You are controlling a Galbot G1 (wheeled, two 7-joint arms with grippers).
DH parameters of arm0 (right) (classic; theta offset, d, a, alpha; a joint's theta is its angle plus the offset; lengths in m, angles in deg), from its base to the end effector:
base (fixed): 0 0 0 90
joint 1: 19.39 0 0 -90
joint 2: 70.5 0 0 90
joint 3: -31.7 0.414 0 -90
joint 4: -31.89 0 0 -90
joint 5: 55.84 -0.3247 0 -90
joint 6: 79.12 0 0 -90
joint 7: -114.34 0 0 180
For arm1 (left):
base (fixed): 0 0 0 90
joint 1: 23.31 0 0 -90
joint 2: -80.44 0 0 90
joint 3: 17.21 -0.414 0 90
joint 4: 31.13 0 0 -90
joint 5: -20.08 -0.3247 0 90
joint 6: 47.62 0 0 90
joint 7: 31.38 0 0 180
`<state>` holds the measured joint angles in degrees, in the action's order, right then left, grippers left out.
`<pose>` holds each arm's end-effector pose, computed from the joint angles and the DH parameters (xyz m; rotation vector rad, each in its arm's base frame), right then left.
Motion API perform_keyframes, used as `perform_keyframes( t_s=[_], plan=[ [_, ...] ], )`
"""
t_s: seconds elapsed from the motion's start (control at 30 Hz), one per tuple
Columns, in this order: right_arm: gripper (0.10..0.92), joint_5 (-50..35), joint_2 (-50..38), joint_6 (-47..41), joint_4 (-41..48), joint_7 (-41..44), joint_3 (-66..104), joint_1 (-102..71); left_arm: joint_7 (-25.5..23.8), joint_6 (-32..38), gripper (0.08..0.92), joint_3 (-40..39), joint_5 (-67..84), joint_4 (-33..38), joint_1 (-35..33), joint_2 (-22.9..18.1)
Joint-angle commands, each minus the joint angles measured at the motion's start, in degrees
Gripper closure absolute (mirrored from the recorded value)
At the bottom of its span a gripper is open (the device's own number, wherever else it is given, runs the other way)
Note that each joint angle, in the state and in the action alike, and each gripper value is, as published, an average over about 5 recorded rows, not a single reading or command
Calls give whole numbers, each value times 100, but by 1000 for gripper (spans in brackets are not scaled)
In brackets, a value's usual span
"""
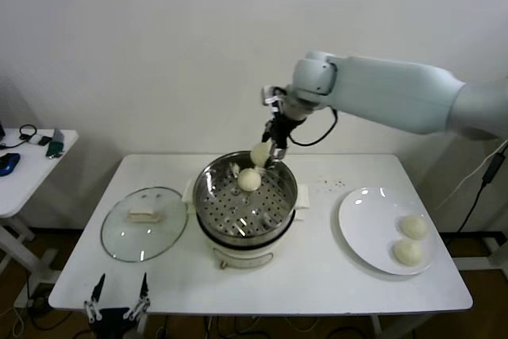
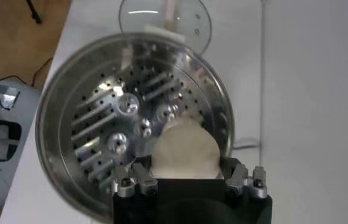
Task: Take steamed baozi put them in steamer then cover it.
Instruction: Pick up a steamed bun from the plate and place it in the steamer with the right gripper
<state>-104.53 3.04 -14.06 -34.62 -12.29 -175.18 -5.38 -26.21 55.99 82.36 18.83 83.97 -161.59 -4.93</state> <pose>0.6113 0.1008 0.0138 1.4910 -1.4746 1.3018 -0.0096 0.0710 -0.3970 0.2221 -2.9663 -0.3011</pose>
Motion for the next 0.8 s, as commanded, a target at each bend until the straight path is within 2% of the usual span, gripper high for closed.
perform_keyframes(
  t_s=[0.03, 0.3, 0.8],
  plan=[
    [296, -245, 1158, -157, 252, -167, -124, -466, 1, -29, 177, -13, -30, 52, 1, -17],
    [296, -12, 1491, -97, 622, -140, -211, -905, 2, -61, 177, 15, 1, 80, 7, 1],
    [295, 471, 1485, 2, 966, -116, -198, -1187, -1, -68, 177, 26, 12, -5, 62, 12]
  ],
)
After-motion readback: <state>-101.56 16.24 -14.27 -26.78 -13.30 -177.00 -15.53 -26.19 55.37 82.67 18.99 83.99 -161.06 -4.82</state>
